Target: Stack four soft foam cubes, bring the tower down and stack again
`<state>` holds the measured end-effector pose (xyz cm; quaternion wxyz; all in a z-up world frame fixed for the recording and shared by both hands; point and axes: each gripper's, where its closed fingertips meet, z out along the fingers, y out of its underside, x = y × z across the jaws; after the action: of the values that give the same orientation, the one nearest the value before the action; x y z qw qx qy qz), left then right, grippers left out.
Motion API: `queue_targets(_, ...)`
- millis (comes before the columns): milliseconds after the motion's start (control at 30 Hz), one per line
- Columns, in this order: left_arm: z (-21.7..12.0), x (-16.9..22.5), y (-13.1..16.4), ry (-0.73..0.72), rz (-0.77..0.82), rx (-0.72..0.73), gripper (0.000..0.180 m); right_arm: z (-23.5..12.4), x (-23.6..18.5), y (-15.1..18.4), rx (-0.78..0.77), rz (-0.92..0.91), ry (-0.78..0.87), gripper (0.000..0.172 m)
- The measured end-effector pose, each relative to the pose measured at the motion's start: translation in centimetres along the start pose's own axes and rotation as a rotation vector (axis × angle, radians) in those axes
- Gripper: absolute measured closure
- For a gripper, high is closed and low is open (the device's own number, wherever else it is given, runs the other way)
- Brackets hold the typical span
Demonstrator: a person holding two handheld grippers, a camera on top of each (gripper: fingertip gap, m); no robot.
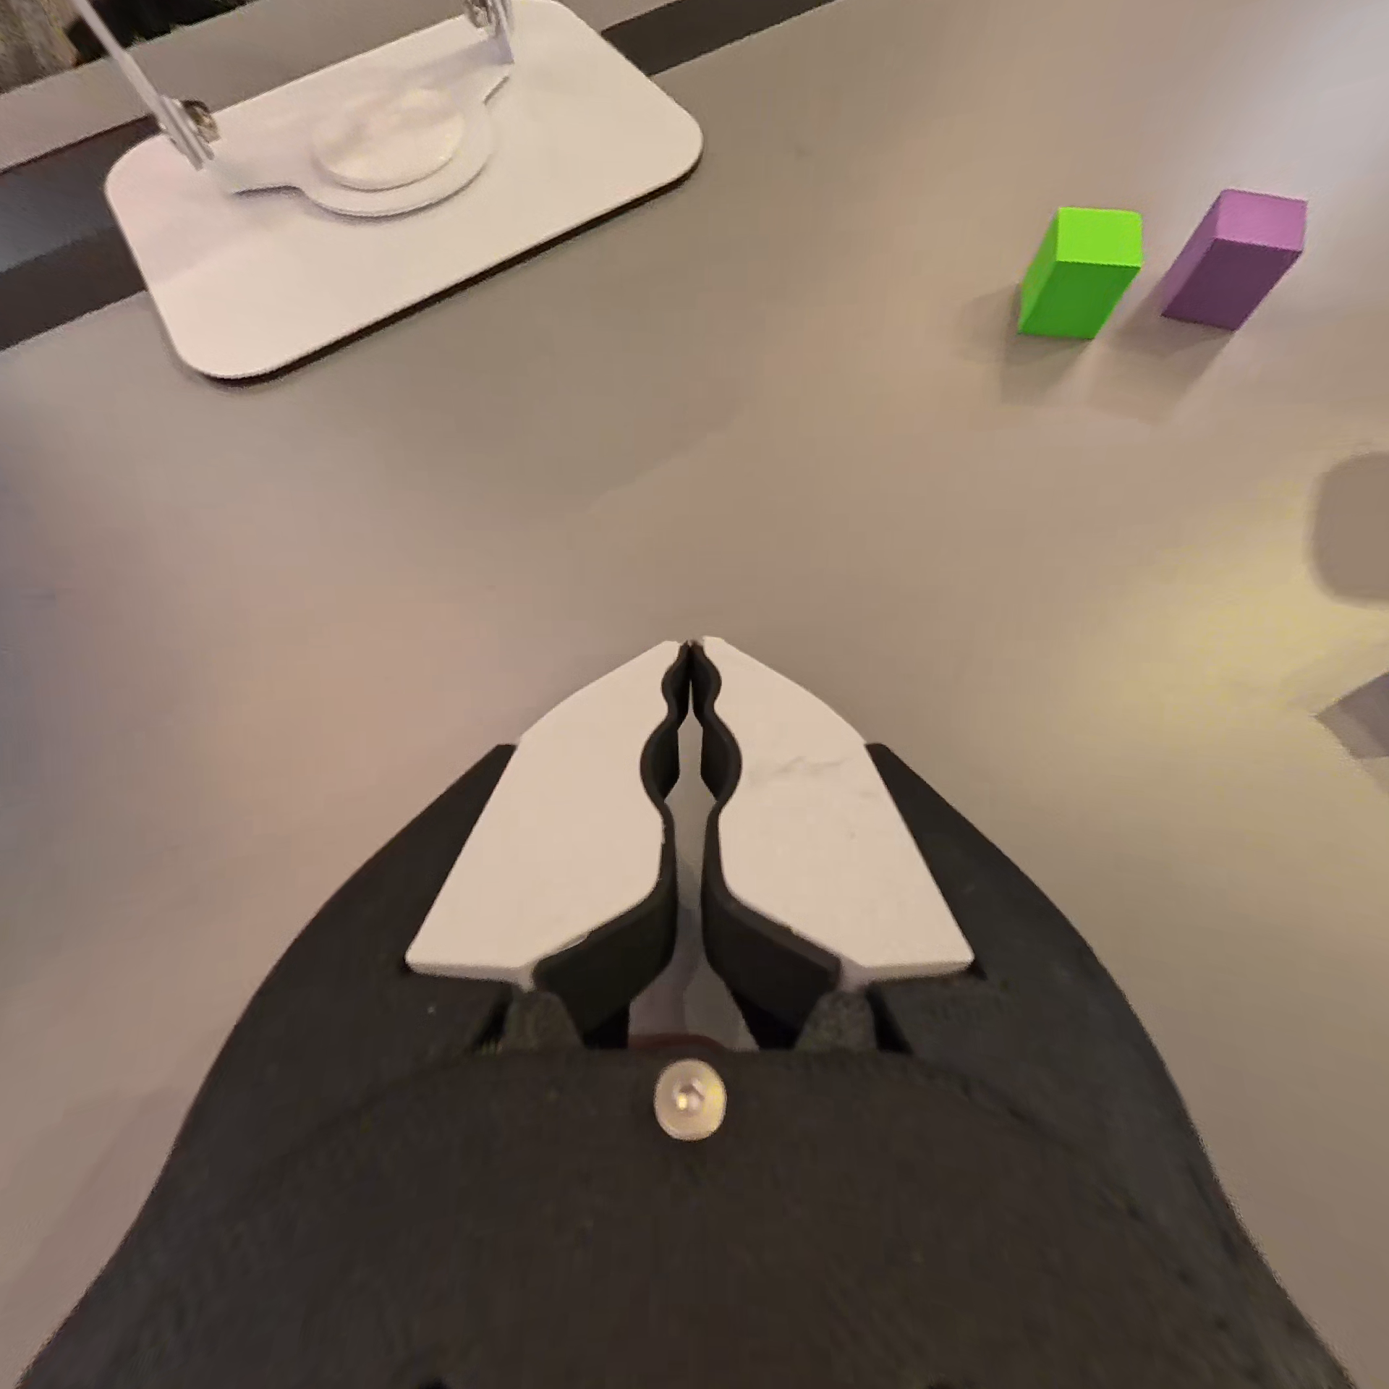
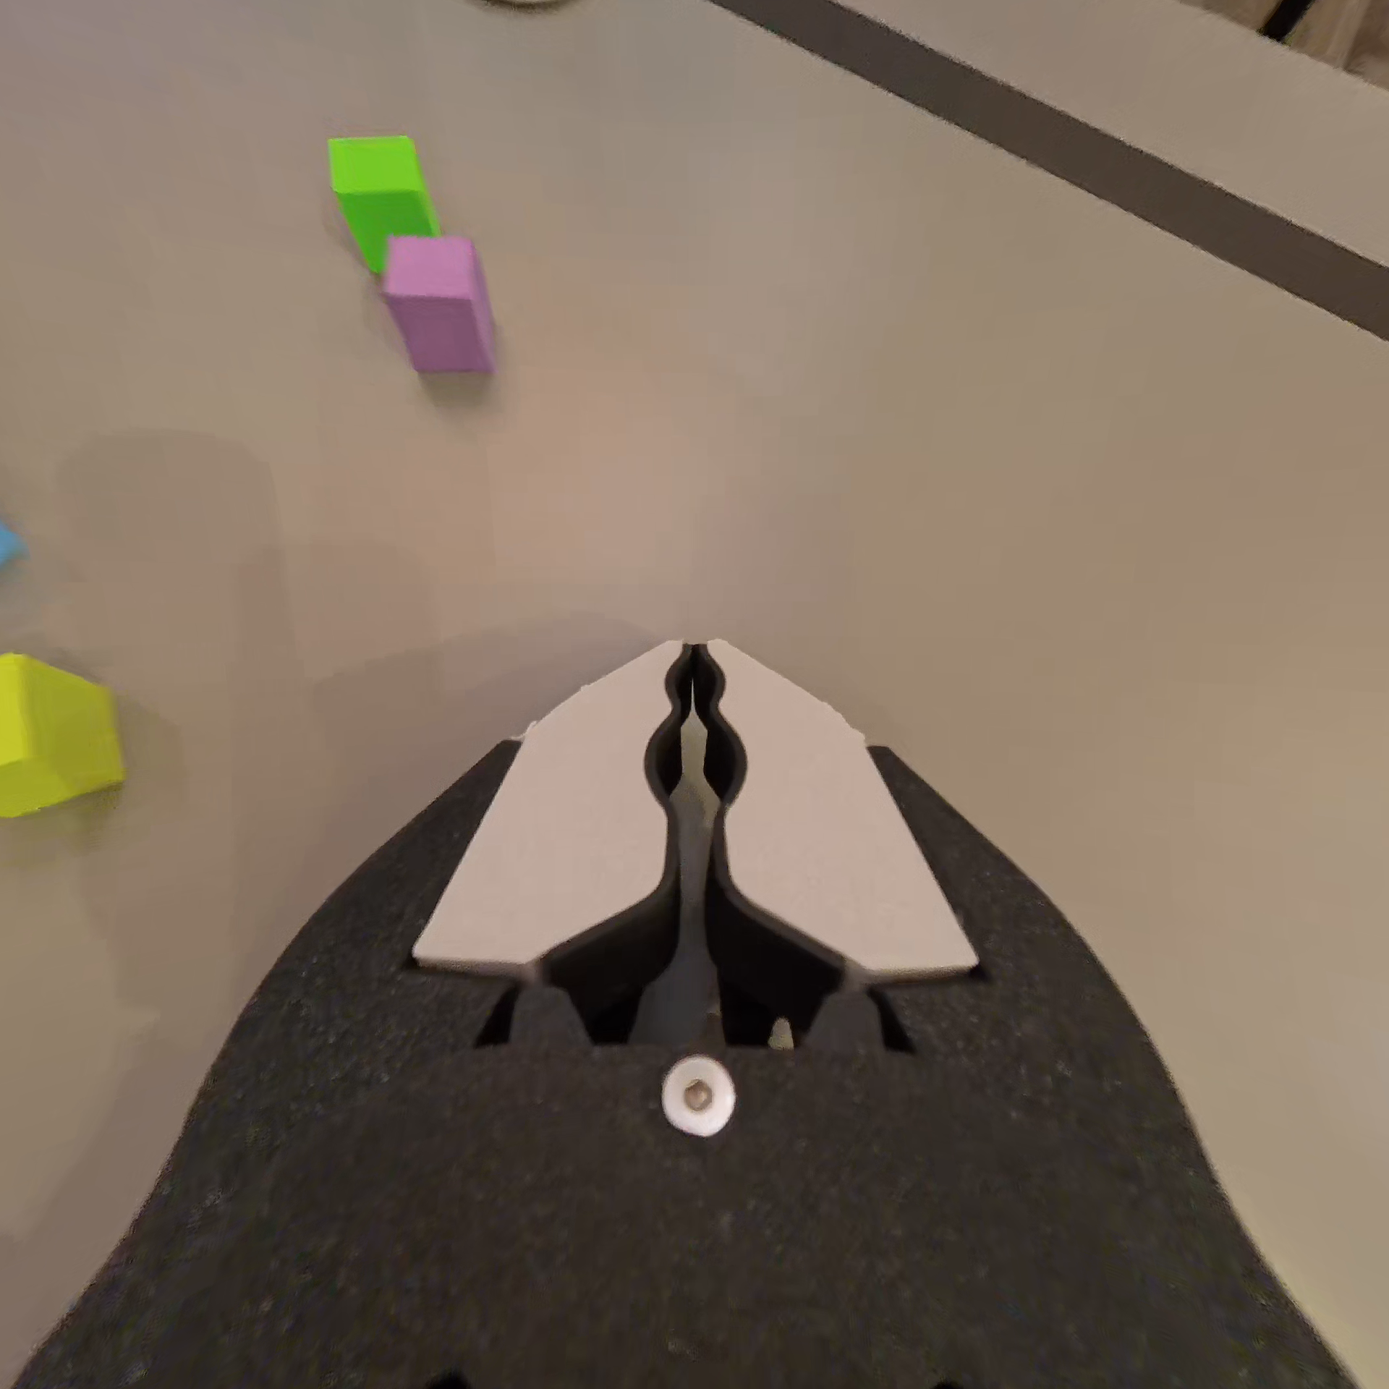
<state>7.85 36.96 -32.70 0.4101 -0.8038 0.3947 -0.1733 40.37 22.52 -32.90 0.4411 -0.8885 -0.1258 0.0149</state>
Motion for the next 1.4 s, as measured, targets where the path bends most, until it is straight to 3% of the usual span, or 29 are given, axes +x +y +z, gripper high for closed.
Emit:
queue_targets(33, 0.0, -0.2, 0.0, -0.001, 0.012, 0.001, 0.18, -0.2, -0.6, -0.5, 0.02, 0.001, -0.021, 0.172)
queue_targets(267, 0.2, -2.3, 0.5, -0.071, 0.094, -0.025, 0.18, -1.4, -7.8, -4.4, 0.102, -0.189, -0.208, 0.147)
queue_targets(500, 0.1, -2.7, 0.5, -0.071, 0.089, -0.019, 0.18, -0.6, -16.6, -4.7, -0.014, -0.471, -0.435, 0.136)
queue_targets(633, 0.1, -2.7, 0.4, -0.07, 0.096, -0.017, 0.18, 0.3, -19.3, -4.4, -0.126, -0.605, -0.469, 0.132)
queue_targets(833, -0.4, -3.4, 0.2, -0.076, 0.069, 0.013, 0.18, 2.2, -20.2, -2.7, -0.336, -0.734, -0.489, 0.145)
queue_targets(1133, -1.2, -4.5, -0.2, -0.047, -0.029, 0.077, 0.18, 3.8, -26.7, -9.3, -0.246, -0.807, -0.567, 0.145)
queue_targets(1400, -1.7, -5.1, -0.4, 0.003, -0.107, 0.116, 0.18, 7.1, -30.0, -8.8, -0.303, -0.846, -0.62, 0.146)
